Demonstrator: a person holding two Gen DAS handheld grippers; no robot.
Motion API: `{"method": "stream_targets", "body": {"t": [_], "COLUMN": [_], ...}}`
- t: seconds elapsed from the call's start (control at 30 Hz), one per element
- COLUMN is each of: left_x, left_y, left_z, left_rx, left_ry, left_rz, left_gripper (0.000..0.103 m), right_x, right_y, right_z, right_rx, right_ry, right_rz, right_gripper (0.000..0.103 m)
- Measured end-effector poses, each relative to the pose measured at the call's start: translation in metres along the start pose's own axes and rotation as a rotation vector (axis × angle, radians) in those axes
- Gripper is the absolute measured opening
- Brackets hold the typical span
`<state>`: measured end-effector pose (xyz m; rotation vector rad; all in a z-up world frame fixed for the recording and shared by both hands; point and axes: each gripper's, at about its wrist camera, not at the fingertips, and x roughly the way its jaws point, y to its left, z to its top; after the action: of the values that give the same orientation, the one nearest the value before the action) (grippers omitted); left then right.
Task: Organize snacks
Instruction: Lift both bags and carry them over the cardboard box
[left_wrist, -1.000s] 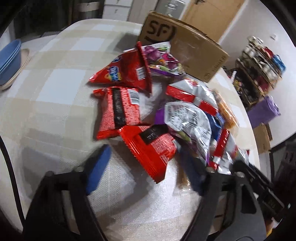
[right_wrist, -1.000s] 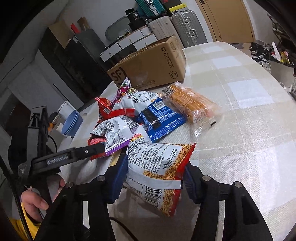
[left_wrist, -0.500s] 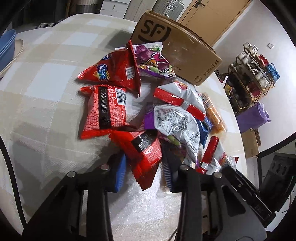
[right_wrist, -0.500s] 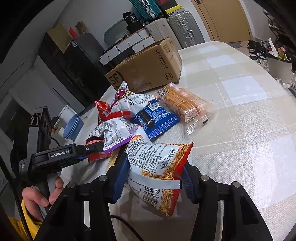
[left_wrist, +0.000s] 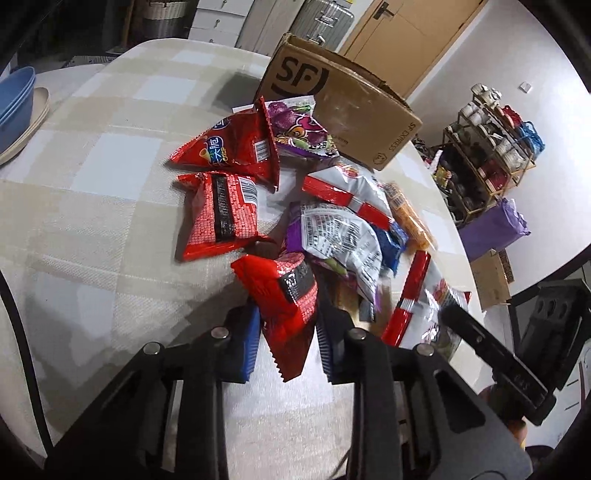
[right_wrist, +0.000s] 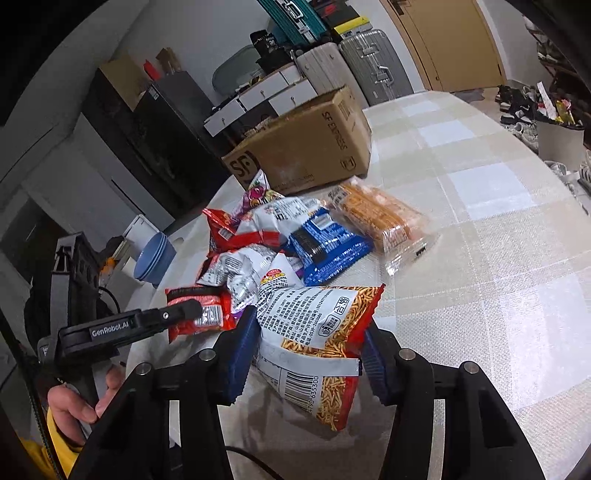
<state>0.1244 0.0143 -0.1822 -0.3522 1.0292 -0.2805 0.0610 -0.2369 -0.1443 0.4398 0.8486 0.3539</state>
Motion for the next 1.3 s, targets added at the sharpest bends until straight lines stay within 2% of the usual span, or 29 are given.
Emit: {"method": "stream_targets", "body": {"t": [0.47, 0.77, 0.9, 1.07, 1.3], "left_x": [-0.043, -0.084, -0.102, -0.132, -0.140], "left_y": [0.018, 0.008, -0.004, -0.027, -0.047], "left_z": [-0.008, 0.003, 0.020, 0.062, 0.114], "left_rx": [-0.001, 0.047, 0.095, 0.180, 0.216], "left_ry": [-0.076, -0.158, -0.201, -0.292, -0.327], "left_rz": [-0.059, -0.076, -0.085, -0.067, -0.043], "left_gripper": [0.022, 0.022, 0.022, 0.022, 0.022], "right_x": [-0.014, -0.028, -0.032, -0.034, -0.034], "right_y": [0.018, 0.040, 0.049, 0.061, 0.072], "right_z": [0.004, 0.028, 0.045, 0.070, 0.125], "right_rx": [-0.027, -0.088, -0.114, -0.160, -0.201], "right_ry": [-0.028, -0.070, -0.088, -0.107, -0.139], "right_rz": [-0.002, -0.014, -0.009, -0.010, -0.024], "right_gripper": [0.052, 0.052, 0.052, 0.052, 0.052]}}
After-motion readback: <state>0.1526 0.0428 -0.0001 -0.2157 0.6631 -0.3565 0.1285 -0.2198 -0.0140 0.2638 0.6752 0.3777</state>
